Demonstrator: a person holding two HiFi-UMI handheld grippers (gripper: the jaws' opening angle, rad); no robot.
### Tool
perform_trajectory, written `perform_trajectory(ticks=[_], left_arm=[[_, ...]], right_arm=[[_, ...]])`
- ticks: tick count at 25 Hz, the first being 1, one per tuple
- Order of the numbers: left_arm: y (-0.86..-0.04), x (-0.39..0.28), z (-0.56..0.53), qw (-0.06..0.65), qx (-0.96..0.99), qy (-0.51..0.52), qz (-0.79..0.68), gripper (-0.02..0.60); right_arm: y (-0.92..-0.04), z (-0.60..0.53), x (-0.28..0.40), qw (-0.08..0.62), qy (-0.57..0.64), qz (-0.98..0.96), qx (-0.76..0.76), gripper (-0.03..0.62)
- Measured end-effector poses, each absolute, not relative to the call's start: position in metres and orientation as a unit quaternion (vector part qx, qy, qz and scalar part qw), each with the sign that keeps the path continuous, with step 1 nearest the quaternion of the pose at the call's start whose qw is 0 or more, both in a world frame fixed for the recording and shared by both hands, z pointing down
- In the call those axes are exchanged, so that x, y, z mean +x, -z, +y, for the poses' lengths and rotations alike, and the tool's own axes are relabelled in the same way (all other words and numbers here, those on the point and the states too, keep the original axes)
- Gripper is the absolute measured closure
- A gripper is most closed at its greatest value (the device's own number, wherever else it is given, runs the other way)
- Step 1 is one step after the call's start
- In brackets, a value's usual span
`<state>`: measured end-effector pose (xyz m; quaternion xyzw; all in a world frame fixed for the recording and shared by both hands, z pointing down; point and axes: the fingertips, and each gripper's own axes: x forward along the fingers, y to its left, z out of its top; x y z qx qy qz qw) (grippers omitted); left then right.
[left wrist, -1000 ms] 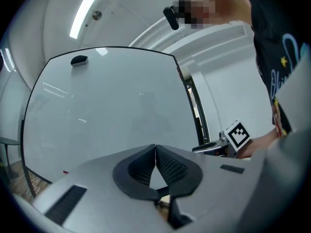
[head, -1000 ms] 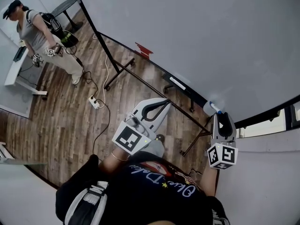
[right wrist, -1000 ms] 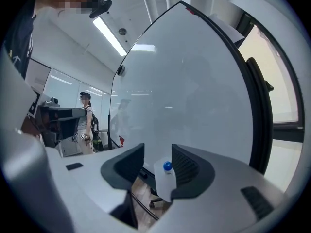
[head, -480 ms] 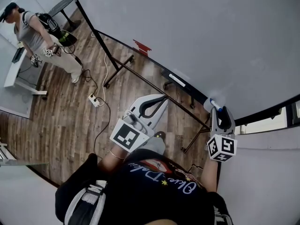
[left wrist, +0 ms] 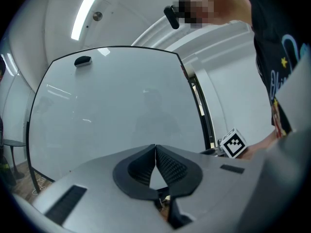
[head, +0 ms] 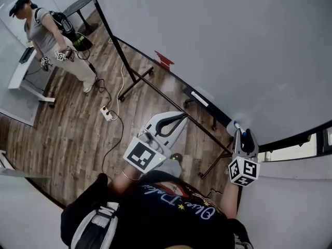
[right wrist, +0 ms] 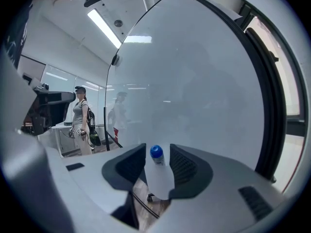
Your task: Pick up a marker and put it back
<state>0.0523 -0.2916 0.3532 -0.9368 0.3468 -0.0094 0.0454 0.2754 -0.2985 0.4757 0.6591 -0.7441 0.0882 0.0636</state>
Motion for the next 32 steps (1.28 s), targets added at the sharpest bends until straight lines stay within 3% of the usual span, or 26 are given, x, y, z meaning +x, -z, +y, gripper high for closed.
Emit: perform_trajectory(ticks=[6,32], left_arm=[[-0.351,0.051,-0.291,0.049,-0.934,0.009,0.353,0.578],[-0.344,0.048,-0.290,0.057,-0.932,-0.006,0.357,0.578]], right_arm=[[-0.479,-0.299,0.281,0.068,-0.086,-0.738,0.666,0.513],[-0.441,-0.296,0.284,0.053,-0.045,-0.739,0.670,0.519]])
